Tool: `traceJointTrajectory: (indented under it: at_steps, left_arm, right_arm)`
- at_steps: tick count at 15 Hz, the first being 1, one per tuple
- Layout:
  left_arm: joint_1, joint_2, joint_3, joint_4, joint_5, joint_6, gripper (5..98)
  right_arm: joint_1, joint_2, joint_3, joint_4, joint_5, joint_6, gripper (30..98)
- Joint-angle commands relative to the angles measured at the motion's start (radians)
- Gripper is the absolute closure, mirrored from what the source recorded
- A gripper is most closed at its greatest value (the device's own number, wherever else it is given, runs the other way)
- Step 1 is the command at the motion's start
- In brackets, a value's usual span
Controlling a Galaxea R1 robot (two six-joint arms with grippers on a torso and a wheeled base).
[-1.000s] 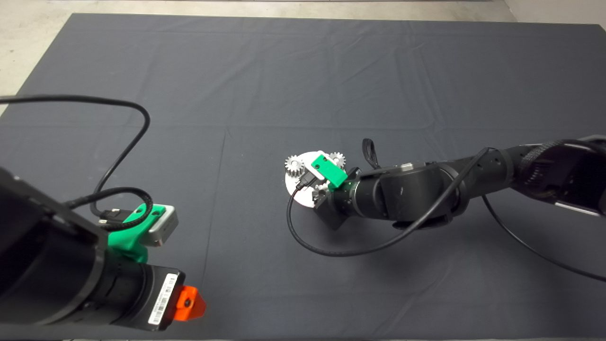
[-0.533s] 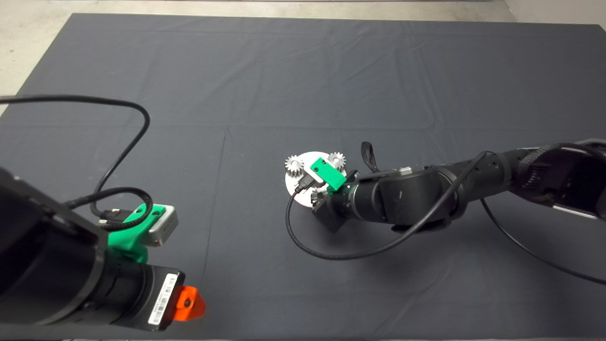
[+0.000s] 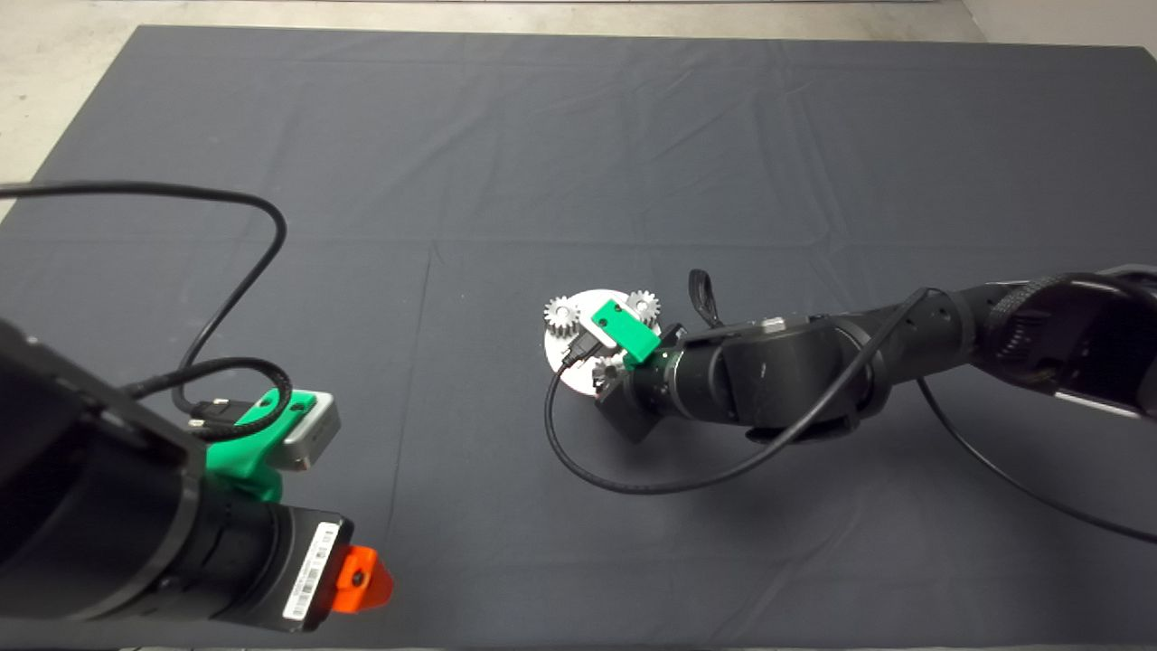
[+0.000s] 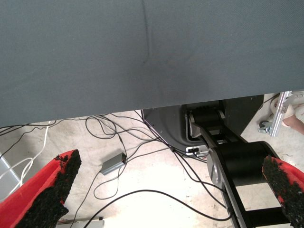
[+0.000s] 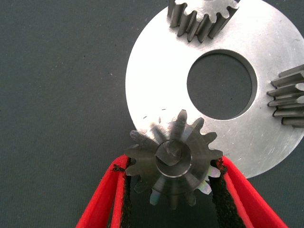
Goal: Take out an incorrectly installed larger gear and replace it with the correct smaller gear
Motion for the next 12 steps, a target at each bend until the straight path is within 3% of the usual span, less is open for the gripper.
traceJointTrajectory:
  at_steps: [1, 12]
  left_arm:
    - [-0.009, -0.002, 0.016, -0.02, 0.014, 0.0, 5.4]
    - [-0.009, -0.002, 0.017, -0.022, 0.014, 0.0, 5.4]
  right_arm:
    - [0.014, -0.001, -0.014, -0.049, -0.004, 0.0, 91.6]
    - [0.001, 0.0, -0.006, -0.049, -0.009, -0.004, 91.6]
